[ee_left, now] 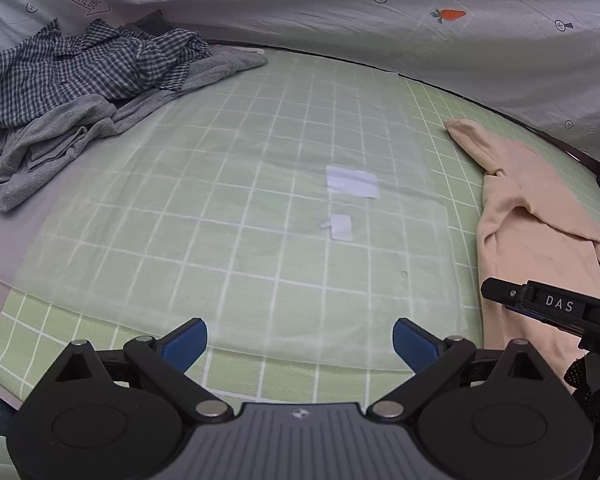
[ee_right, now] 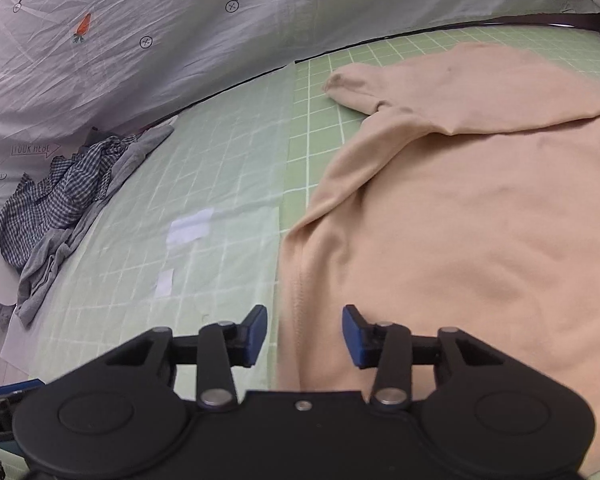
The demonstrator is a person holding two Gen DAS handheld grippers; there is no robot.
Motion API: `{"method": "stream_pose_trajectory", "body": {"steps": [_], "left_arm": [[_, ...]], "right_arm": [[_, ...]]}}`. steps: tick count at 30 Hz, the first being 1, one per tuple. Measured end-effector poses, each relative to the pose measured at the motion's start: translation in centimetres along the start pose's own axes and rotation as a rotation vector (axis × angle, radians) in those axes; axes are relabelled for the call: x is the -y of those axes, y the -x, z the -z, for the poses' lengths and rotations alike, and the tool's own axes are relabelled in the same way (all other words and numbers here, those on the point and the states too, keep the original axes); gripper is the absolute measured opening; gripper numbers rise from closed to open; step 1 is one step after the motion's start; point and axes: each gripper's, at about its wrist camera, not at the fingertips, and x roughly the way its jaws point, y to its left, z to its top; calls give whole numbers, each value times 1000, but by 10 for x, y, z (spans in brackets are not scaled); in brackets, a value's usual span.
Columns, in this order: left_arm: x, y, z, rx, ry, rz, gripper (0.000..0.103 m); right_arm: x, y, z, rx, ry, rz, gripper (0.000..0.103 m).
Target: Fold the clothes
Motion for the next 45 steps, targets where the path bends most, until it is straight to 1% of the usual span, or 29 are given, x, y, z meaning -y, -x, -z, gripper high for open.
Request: {"method": "stream_pose_trajectory", "body": {"steps": [2,3,4,6,7,12,15,18,22,25,28,30,33,38,40,43,45], "left_arm": [[-1,-1,1,-6,2,1,99],[-2,-1,1,-10,2,2,99],[-1,-2,2,-13,1,4,99],[1,-3,2,-16,-3,7,99],[3,-3,2,-15,-6,10,99],[19,-7,-1,-12,-28,26,99],[37,-11,-3,-18,-44,50,99],[62,-16,-4,-21,-59,82,99],[109,-20,-2,-32,-127,122,99],[142,-23,4,-43,-171,145,99],[171,-30,10,-65,-204,165,99],[190,-34,16,-84,-242,165,99],[211,-41,26,-115,-287,145,99],[231,-56,34,-175,-307,116,99],[235,-63,37,-198,-313,92,99],[238,-73,42,-240,-315,60,99],[240,-76,42,-243,-314,50,100]], "right_arm": [[-6,-4,3,-27,35,-2,24],[-8,-5,5,-37,46,-4,20],[-7,-6,7,-40,49,-5,14],[-3,-4,8,-36,41,-11,4],[1,-1,7,-28,22,-25,4],[19,17,2,15,-37,-58,3],[33,32,-4,53,-71,-75,3],[54,50,-11,86,-102,-85,3],[90,70,-16,102,-168,-75,3],[117,78,-19,89,-186,-43,3],[140,78,-21,53,-195,-22,3],[150,74,-21,20,-184,-16,3],[165,67,-22,-30,-167,-7,3],[174,58,-18,-108,-123,-4,5],[178,58,-20,-115,-124,-10,8],[184,62,-23,-111,-121,-1,18],[188,66,-24,-107,-111,9,18]]}}
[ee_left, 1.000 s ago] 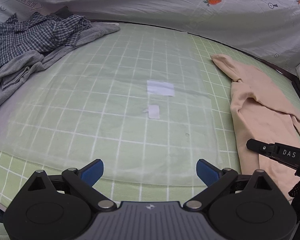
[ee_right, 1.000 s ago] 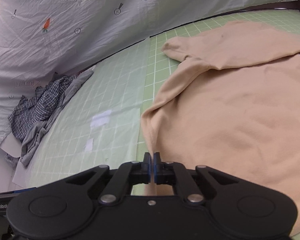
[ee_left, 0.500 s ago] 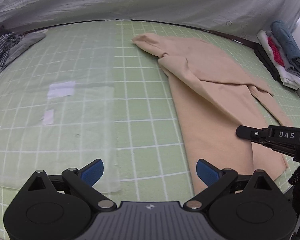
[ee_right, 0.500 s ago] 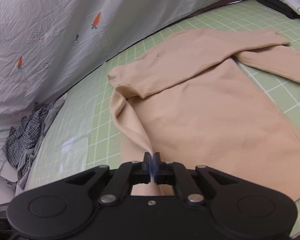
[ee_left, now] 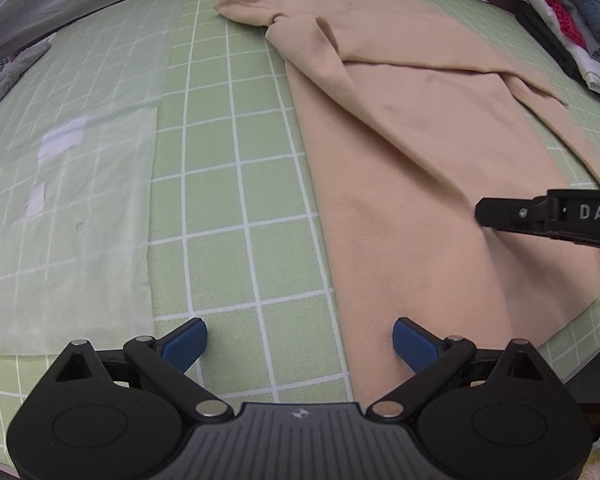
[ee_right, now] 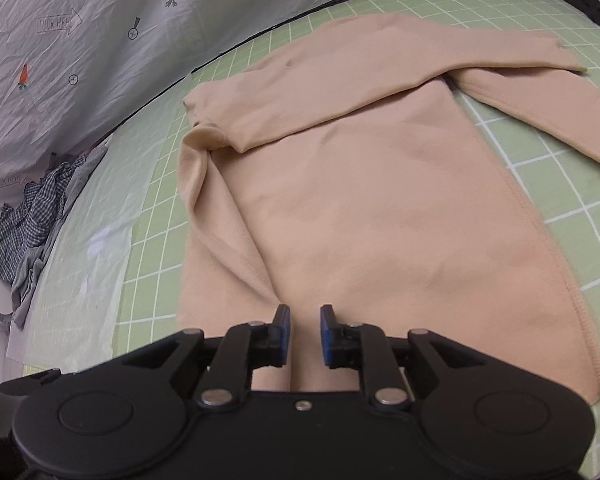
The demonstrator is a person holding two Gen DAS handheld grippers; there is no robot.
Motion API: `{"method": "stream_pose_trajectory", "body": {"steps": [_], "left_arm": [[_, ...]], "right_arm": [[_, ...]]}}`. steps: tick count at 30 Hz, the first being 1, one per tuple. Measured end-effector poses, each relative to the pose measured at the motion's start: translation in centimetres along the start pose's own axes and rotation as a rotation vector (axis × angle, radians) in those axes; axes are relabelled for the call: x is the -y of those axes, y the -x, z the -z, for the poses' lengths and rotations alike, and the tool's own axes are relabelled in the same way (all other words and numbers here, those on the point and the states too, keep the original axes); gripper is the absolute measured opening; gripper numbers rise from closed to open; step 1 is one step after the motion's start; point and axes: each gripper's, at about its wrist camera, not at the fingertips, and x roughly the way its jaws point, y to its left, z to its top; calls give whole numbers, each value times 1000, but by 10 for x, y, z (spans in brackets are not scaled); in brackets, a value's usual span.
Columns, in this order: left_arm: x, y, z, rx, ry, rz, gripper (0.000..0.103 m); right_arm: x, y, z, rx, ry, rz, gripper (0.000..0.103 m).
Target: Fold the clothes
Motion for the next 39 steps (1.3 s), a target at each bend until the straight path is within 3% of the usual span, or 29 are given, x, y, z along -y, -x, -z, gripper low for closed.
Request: {"method": "stream_pose_trajectory", "body": {"steps": [8,14,16,18,20,25,30,35,39], "left_arm": [[-2,-1,-14,15,50,-9,100],[-31,8,-38,99,214,-35,100],[-41,8,-50,120,276,-35,100],[-51,8,-62,141,339,-32,100],[-63,6,-77,165,404,-9,99],[-90,-2,-123,255,502,33,99],[-112,-28,-186,291,556,88,94],[-128,-60,-249,291,612,104,81],[-133,-83,-278,262,620,126,74]], "right_arm": [[41,24,-23,100,-99,81,48],[77,32,-49,187,-182,188,72],[87,33,-59,209,-196,222,84],[98,34,-70,234,-198,258,86],[108,34,-83,254,-201,293,95],[139,25,-126,302,-220,362,97],[172,5,-168,307,-218,421,97],[188,-26,-203,243,-158,465,86],[188,-41,-214,206,-157,464,81]]}}
